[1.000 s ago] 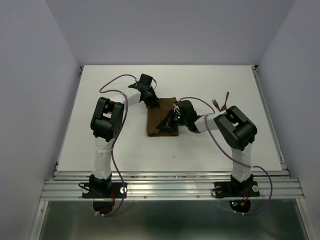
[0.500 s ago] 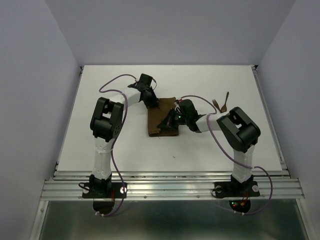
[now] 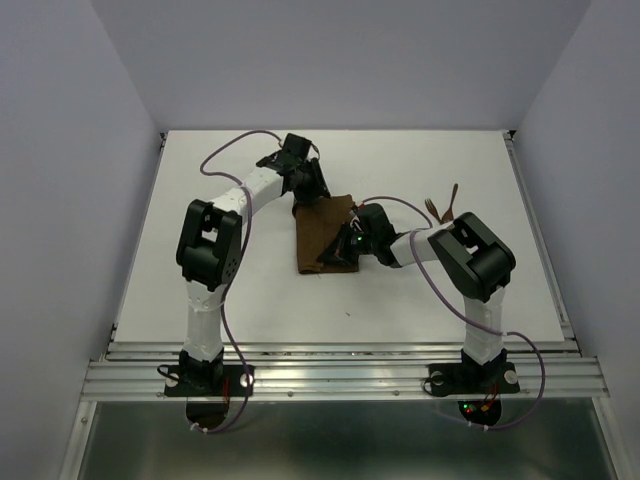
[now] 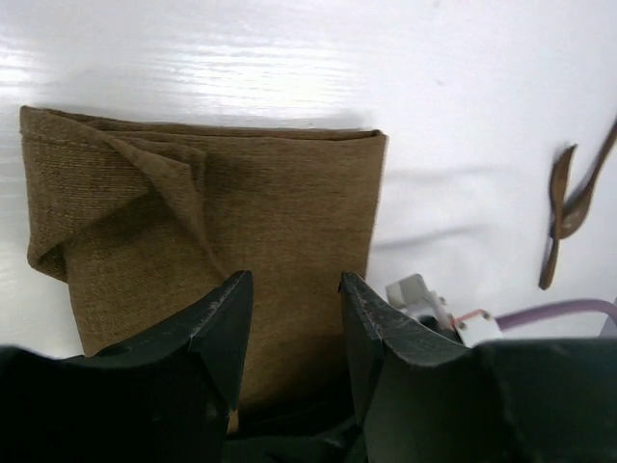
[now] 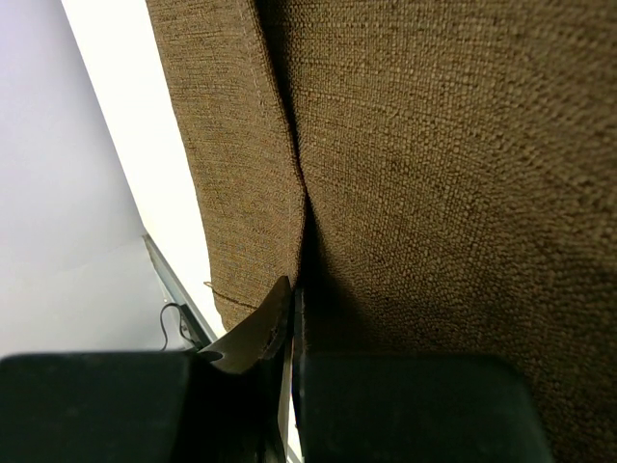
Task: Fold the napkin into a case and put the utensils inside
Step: Fold the lower triangle-folded napkin at the center of the board.
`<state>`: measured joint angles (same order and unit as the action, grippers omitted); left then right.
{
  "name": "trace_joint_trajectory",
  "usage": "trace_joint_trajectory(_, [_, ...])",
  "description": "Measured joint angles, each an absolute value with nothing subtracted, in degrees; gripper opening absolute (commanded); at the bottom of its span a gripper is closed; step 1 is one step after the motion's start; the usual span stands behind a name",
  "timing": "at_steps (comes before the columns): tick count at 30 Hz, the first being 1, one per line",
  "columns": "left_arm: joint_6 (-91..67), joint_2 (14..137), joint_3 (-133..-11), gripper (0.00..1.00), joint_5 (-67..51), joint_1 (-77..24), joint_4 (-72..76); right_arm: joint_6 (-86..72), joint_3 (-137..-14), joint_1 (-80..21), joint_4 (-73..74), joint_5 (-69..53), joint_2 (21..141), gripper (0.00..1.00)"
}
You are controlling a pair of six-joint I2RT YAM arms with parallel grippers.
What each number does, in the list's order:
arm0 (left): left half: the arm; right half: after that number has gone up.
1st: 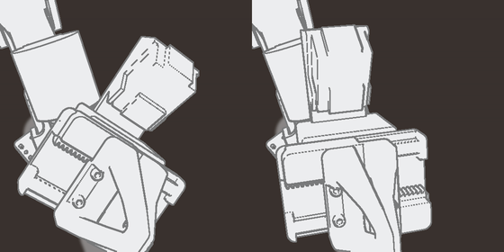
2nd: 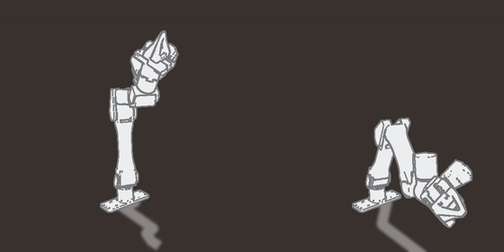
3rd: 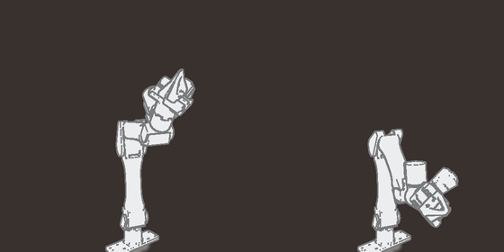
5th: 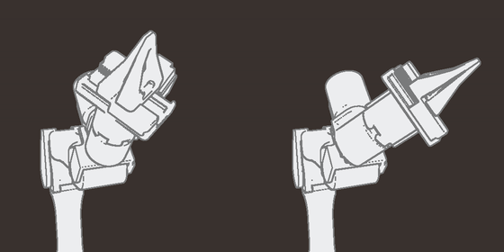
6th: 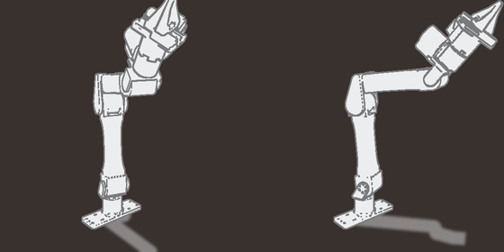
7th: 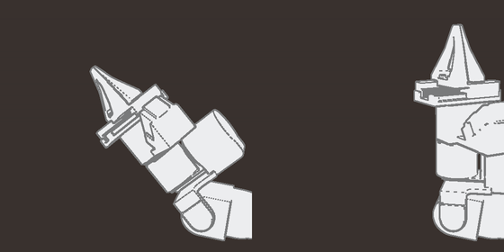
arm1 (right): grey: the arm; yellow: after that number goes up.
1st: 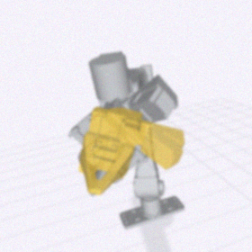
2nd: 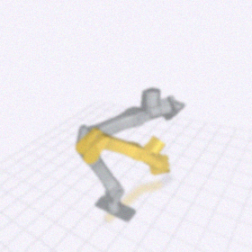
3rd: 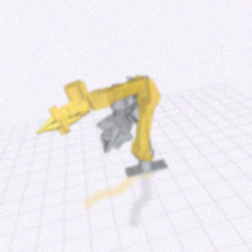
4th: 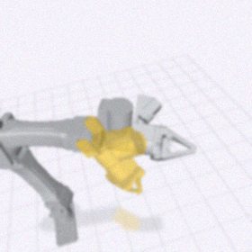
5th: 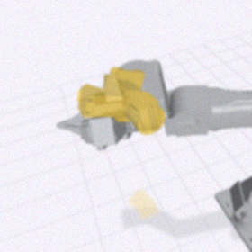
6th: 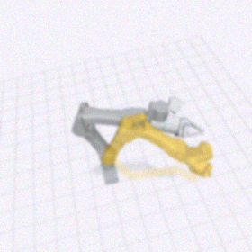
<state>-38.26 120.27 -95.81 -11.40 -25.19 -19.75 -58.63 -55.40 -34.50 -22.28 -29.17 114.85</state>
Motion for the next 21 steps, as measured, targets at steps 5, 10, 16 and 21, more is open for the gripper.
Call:
trace_joint_trajectory(5, [-35.7, 116.1, -96.6, 0.40, -11.6, -25.9, -21.3, -58.5, -55.4, -34.5, -22.3, -29.2, 114.9, 0.01])
trace_joint_trajectory(10, [-33.1, 106.7, -88.1, 0.08, -11.6, -26.2, -20.1, -58.2, -55.4, -34.5, -22.3, -29.6, 114.9, 0.01])
trace_joint_trajectory(16, [-31.7, 100.2, -74.7, 0.00, -12.3, -26.2, -18.0, -57.9, -55.4, -34.5, -22.3, -29.7, 114.9, 0.01])
trace_joint_trajectory(21, [-30.9, 100.1, -66.4, 0.00, -13.1, -26.2, -17.5, -57.8, -55.4, -34.5, -22.3, -29.9, 115.0, 0.01])
